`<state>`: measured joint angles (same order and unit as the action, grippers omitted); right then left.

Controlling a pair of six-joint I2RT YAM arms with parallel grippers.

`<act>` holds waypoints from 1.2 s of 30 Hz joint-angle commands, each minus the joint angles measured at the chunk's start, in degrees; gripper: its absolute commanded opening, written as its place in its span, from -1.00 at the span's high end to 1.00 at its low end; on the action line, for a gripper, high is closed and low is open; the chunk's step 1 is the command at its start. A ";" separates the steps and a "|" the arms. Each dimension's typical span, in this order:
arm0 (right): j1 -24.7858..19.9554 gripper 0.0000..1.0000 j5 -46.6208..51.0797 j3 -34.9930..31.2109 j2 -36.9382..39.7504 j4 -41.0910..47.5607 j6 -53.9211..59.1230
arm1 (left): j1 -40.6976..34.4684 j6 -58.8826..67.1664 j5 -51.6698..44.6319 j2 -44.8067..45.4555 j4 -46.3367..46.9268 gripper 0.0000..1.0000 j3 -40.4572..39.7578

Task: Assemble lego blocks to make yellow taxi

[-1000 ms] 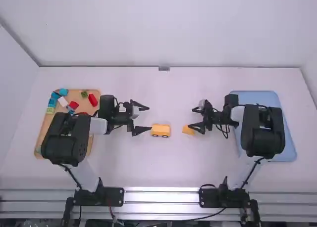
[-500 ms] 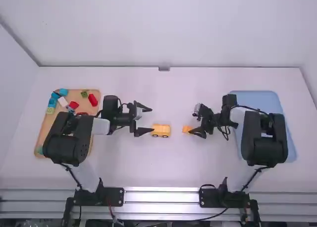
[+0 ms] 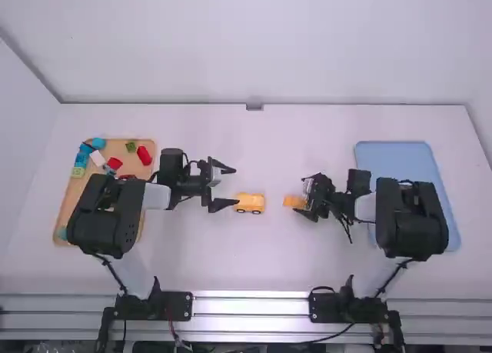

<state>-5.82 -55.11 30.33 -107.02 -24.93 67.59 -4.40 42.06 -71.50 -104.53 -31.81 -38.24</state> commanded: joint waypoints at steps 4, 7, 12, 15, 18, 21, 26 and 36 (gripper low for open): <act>1.09 -0.93 -2.27 -2.03 0.52 -0.24 -2.84 | -0.52 0.87 -1.07 -0.50 -0.15 -0.98 0.26; 2.34 -0.72 -0.92 -1.49 0.52 0.31 -3.41 | -0.85 0.85 -1.07 -0.50 -0.15 -0.98 0.26; 3.72 -0.61 0.94 0.59 0.50 7.41 0.66 | -0.85 0.85 -1.07 -0.48 0.04 -0.98 0.26; 3.82 -0.55 1.36 1.81 0.50 9.01 1.44 | -0.85 0.83 -1.07 -0.48 0.31 -0.98 0.26; 2.82 -0.35 1.18 2.08 0.50 9.35 1.22 | -0.85 0.92 -1.03 -0.48 1.44 -0.98 0.26; 1.92 -0.27 1.16 1.55 0.50 9.44 1.11 | -0.85 0.90 -1.05 -0.50 2.16 -0.98 0.26; 1.64 -0.25 1.16 0.44 0.50 8.66 1.25 | -0.85 0.87 -1.05 -0.50 1.99 -0.98 0.26; 4.33 -0.18 5.73 0.44 0.50 8.70 -1.42 | -0.85 0.85 -1.14 -0.50 2.03 -0.98 0.26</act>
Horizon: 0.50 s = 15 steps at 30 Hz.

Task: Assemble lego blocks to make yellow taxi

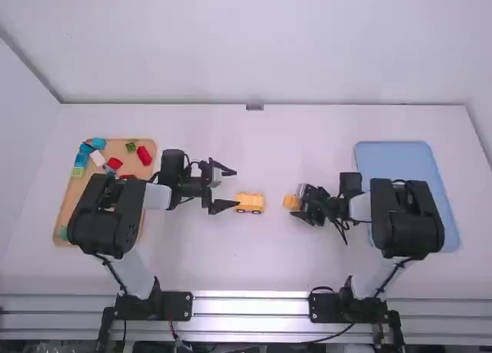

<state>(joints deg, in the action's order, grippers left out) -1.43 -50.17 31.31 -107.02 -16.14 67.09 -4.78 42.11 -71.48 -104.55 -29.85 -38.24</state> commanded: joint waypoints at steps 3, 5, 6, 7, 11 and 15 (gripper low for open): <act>-0.68 -0.13 0.55 -0.55 0.50 0.28 -0.96 | -0.48 0.83 -1.55 -0.48 0.28 -0.98 0.26; -1.16 -0.12 0.50 -0.55 -0.04 1.03 -0.87 | -0.48 0.96 -1.53 -0.48 0.48 -0.98 0.26; -1.27 -0.11 -0.04 -0.48 -0.59 0.79 -0.90 | -0.48 1.03 -1.55 -0.48 0.50 -0.98 0.26; -1.27 -0.11 -0.55 -0.46 -1.25 0.11 -0.92 | -0.48 1.01 -1.53 -0.46 0.46 -0.98 0.26; -1.29 -0.11 -3.65 -0.55 -2.91 -3.19 -0.96 | -0.48 0.94 -1.55 -0.48 0.52 -0.98 0.26; -1.95 -0.07 -3.85 -0.48 -3.13 -3.10 -0.87 | -0.48 0.83 -1.51 -0.48 0.92 -0.99 0.26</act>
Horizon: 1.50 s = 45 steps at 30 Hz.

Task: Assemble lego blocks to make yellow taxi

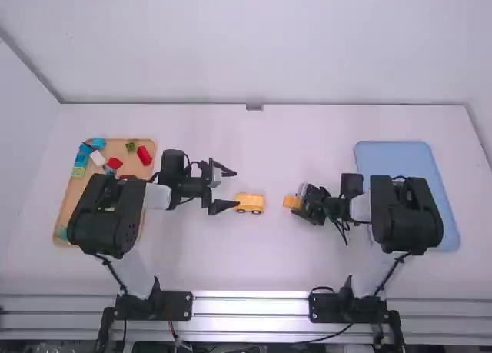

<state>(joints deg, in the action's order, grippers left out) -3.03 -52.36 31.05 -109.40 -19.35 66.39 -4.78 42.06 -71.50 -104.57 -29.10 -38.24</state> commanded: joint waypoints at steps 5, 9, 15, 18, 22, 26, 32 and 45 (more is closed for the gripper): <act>0.59 0.22 -1.57 -0.28 -0.76 0.48 -0.48 | -0.48 1.05 -1.49 -0.46 0.15 -0.98 0.26; 0.15 0.40 -1.68 -0.26 -0.79 0.44 -0.61 | -0.48 1.09 -1.51 -0.46 0.63 -0.98 0.26; 0.79 0.61 -1.84 -0.22 -0.76 0.09 -0.63 | -0.68 4.15 -1.25 -0.46 3.65 -0.98 0.26; 0.79 0.62 -2.62 0.83 -0.74 0.28 -1.88 | -1.75 8.24 1.64 -0.46 7.08 -0.98 0.26; 0.79 0.88 -6.45 3.23 1.05 0.50 -9.09 | -4.00 8.76 7.21 -0.76 7.85 -0.98 0.26; 2.25 0.89 -7.78 5.11 2.86 0.52 -11.06 | -6.73 8.81 12.66 -1.95 6.12 -0.98 0.26; 6.71 0.86 -7.28 5.31 8.00 2.34 -10.67 | -8.37 13.29 16.55 -4.57 4.72 -0.98 0.26; 15.47 0.90 -4.39 5.75 10.40 3.23 -12.59 | -8.35 14.67 14.01 -12.74 2.49 -0.72 -4.17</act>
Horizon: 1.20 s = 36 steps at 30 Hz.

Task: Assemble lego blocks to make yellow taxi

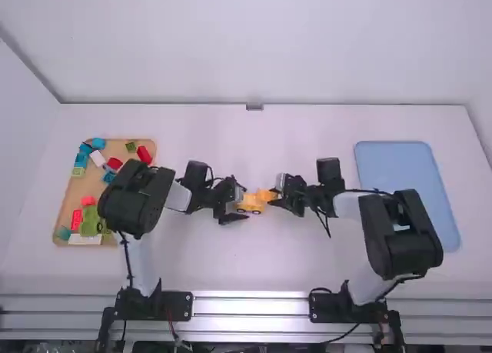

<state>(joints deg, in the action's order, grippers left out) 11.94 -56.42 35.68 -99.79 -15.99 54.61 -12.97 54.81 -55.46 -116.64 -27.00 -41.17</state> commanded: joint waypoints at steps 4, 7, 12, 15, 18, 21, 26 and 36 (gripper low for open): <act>2.58 0.91 0.39 1.66 0.79 -1.14 -1.73 | -0.15 2.64 -2.12 -2.29 0.70 -0.46 -2.69; 4.11 0.93 2.97 2.36 0.79 -0.61 -4.90 | -0.15 2.71 -2.12 -2.56 2.19 -0.28 -3.23; 5.14 0.95 3.13 2.64 0.76 0.02 -3.85 | -0.15 2.71 -2.10 -2.56 2.45 0.01 -2.97; 4.79 0.94 2.75 2.60 0.76 0.28 -3.87 | -0.17 2.71 -2.60 -2.56 2.34 0.11 -2.34; 5.03 0.96 2.51 2.54 0.11 1.49 -3.85 | -0.15 2.71 -2.99 -2.56 2.49 0.14 -1.57; 5.40 0.96 2.27 2.84 -3.34 -1.90 -3.87 | -0.15 3.65 -4.17 -2.56 2.62 0.13 -0.94; 5.27 0.90 -0.33 7.19 -7.50 -2.75 -6.69 | -0.20 3.54 -4.09 -2.56 2.58 0.14 -0.74; 7.76 0.99 1.29 9.55 -8.04 6.29 0.72 | 0.02 3.37 -3.61 -2.56 2.34 0.17 -0.81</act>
<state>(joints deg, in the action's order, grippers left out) 19.40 -54.98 44.29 -107.24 -9.87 54.28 -12.95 57.95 -58.61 -118.39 -24.88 -42.72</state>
